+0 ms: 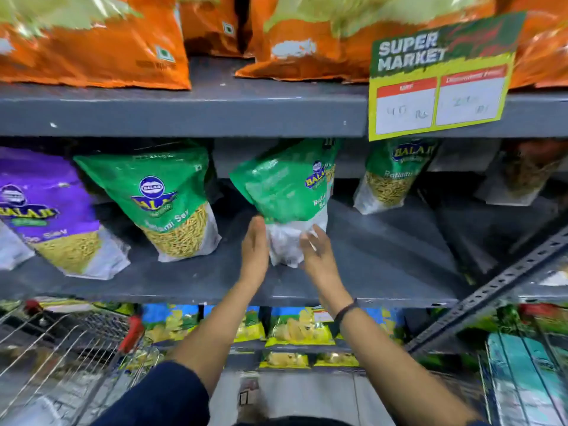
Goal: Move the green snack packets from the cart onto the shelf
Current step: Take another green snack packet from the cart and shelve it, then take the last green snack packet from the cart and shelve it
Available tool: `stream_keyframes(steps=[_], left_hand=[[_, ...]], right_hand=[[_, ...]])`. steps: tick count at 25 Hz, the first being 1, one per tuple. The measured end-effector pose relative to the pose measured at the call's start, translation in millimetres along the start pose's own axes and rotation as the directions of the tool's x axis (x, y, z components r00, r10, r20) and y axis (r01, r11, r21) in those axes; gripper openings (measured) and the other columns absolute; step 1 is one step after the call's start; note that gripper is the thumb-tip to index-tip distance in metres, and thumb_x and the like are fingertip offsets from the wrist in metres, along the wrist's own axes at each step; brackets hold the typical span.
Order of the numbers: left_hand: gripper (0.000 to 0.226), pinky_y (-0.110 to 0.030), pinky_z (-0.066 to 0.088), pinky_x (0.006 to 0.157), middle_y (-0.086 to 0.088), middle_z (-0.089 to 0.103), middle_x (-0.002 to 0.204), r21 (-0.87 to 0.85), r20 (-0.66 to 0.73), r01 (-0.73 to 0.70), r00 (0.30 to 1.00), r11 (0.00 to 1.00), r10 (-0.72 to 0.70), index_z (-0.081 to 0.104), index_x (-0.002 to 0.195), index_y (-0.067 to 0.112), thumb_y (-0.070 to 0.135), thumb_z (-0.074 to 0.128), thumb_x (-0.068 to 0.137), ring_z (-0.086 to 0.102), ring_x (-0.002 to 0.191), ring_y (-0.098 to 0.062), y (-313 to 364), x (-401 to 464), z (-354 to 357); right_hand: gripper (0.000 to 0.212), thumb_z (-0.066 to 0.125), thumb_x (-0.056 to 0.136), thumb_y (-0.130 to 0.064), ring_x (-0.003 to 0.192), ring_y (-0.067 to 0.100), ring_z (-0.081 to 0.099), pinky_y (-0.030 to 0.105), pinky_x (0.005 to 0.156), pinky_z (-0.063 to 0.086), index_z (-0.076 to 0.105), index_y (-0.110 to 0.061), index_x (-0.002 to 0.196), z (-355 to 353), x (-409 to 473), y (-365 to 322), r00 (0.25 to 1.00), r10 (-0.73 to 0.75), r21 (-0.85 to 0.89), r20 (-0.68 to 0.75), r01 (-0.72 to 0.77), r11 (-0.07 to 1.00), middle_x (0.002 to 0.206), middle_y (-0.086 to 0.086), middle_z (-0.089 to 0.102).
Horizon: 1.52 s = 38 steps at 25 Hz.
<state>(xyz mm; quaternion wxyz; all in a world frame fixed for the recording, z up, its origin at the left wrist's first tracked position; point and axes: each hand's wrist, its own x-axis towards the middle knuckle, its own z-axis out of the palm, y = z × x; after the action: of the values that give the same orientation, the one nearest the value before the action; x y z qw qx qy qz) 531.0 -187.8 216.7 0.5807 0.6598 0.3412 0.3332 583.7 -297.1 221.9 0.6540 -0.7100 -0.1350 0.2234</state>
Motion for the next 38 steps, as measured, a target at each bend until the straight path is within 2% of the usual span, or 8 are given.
stream_keyframes(steps=[4,7,10,18,26,31,34,38], left_hand=[[0.047,-0.037,0.05,0.066,0.003,0.065,0.055,-0.062,-0.186,-0.059,0.981,0.996,0.047,0.06,0.094,0.033,0.057,0.02,0.087,0.063,0.054,-0.018,-1.3,-15.5,2.4],[0.038,-0.034,0.045,0.077,-0.005,0.068,0.095,0.004,-0.29,-0.034,0.956,0.999,0.034,0.053,0.108,0.021,0.044,0.027,0.094,0.065,0.086,-0.024,11.7,18.7,6.4],[0.042,-0.031,0.039,0.092,-0.011,0.058,0.126,0.026,-0.052,0.052,0.997,0.998,-0.051,0.05,0.119,0.014,0.043,0.032,0.094,0.052,0.116,-0.027,18.9,40.0,24.6],[0.035,-0.034,0.044,0.088,-0.01,0.058,0.106,0.025,-0.11,0.078,0.991,0.997,-0.075,0.051,0.108,0.01,0.039,0.044,0.091,0.055,0.091,-0.013,2.0,10.5,24.9],[0.025,-0.021,0.039,0.089,-0.015,0.061,0.109,-0.038,-0.476,-0.015,0.879,0.999,-0.004,0.053,0.11,0.004,0.018,0.04,0.095,0.054,0.099,-0.017,-45.5,-19.6,-124.1],[0.026,-0.035,0.042,0.081,-0.019,0.058,0.093,-0.05,-0.753,0.143,0.645,0.988,-0.131,0.053,0.1,0.0,0.021,0.039,0.095,0.051,0.084,-0.016,-104.1,-69.1,-304.5],[0.031,-0.045,0.043,0.087,-0.034,0.059,0.103,-0.227,-0.876,0.329,0.342,0.916,-0.34,0.052,0.098,-0.007,0.021,0.04,0.095,0.057,0.094,-0.033,-158.4,-119.6,-428.0],[0.038,-0.036,0.039,0.088,-0.03,0.058,0.118,-0.572,-0.802,0.422,-0.105,0.704,-0.589,0.05,0.111,-0.007,0.026,0.042,0.094,0.054,0.111,-0.039,-233.6,-193.1,-542.2]], right_hand=[[0.053,0.034,0.096,-0.039,0.136,0.019,0.035,0.035,0.115,0.027,0.029,-0.013,0.142,-30.8,30.8,-20.3,0.994,0.06,0.13,-0.096,-0.047,0.99,0.151,0.006,0.033],[0.05,0.035,0.095,-0.039,0.133,0.026,0.04,0.042,0.114,0.031,0.038,-0.01,0.136,-44.2,36.8,-8.4,0.948,0.145,0.168,-0.284,-0.1,0.981,0.146,0.013,0.042],[0.041,0.037,0.094,-0.041,0.126,0.027,0.047,0.051,0.109,0.038,0.05,-0.015,0.123,-26.2,23.9,3.6,0.979,0.182,0.151,-0.087,-0.168,0.974,0.13,0.006,0.056],[0.04,0.041,0.095,-0.024,0.127,0.025,0.047,0.048,0.11,0.037,0.04,-0.01,0.133,-21.1,50.3,-9.2,0.963,0.124,0.229,-0.238,-0.068,0.971,0.141,0.012,0.047],[0.017,0.043,0.094,-0.016,0.064,0.015,0.047,0.024,0.058,0.042,0.045,-0.026,0.08,100.3,-20.6,8.9,0.982,0.044,0.171,-0.183,-0.012,0.985,0.073,0.001,0.048],[0.01,0.045,0.093,-0.014,0.081,0.024,0.051,0.039,0.078,0.045,0.051,-0.014,0.101,271.7,-97.4,42.7,0.976,-0.085,-0.046,0.199,0.096,0.994,0.086,0.008,0.053],[0.017,0.046,0.093,-0.013,0.082,0.02,0.052,0.021,0.07,0.042,0.054,-0.005,0.105,386.1,-161.0,79.7,0.884,-0.032,-0.212,0.466,0.147,0.966,0.09,0.01,0.055],[0.029,0.05,0.091,-0.01,0.102,0.03,0.059,0.037,0.086,0.047,0.051,0.0,0.118,522.1,-228.4,152.4,0.587,0.242,-0.444,0.772,0.227,0.867,0.115,0.024,0.06]])
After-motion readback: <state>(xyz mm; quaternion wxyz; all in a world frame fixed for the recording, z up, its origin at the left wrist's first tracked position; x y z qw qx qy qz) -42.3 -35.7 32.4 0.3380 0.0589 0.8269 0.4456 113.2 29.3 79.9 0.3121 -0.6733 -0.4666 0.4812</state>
